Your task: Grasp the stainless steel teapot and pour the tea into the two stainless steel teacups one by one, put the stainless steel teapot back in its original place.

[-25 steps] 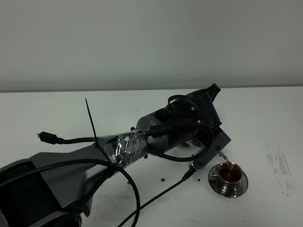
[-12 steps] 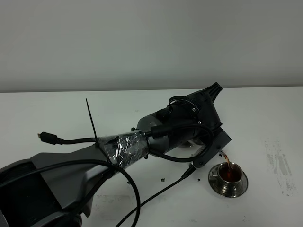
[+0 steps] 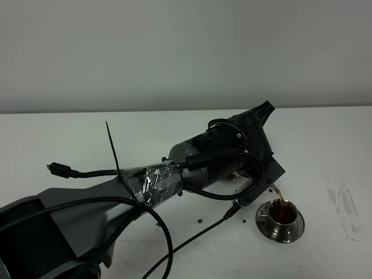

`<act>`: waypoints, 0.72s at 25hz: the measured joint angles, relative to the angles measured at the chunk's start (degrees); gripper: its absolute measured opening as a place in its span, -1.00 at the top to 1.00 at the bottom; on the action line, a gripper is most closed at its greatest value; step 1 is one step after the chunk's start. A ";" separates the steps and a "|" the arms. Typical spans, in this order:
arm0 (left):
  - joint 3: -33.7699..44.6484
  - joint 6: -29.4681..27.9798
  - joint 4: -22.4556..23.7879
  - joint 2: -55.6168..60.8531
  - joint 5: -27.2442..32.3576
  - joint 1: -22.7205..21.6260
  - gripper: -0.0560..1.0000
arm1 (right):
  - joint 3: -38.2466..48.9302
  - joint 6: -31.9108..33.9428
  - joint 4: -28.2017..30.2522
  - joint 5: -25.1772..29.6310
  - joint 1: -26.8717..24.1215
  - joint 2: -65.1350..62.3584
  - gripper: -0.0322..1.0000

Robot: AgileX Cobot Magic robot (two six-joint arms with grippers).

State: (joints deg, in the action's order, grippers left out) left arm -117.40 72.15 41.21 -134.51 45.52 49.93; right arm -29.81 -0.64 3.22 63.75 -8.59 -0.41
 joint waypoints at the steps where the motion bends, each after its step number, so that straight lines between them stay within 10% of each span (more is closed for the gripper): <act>1: 0.00 0.00 0.05 0.00 0.00 0.05 0.50 | 0.00 0.00 0.00 0.00 0.00 0.00 0.49; 18: 0.00 0.00 -3.11 0.00 2.73 0.35 0.50 | 0.00 0.00 0.00 0.00 0.00 0.00 0.49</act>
State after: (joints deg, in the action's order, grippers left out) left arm -117.40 72.15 38.10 -134.51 48.25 50.28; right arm -29.81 -0.64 3.22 63.75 -8.59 -0.41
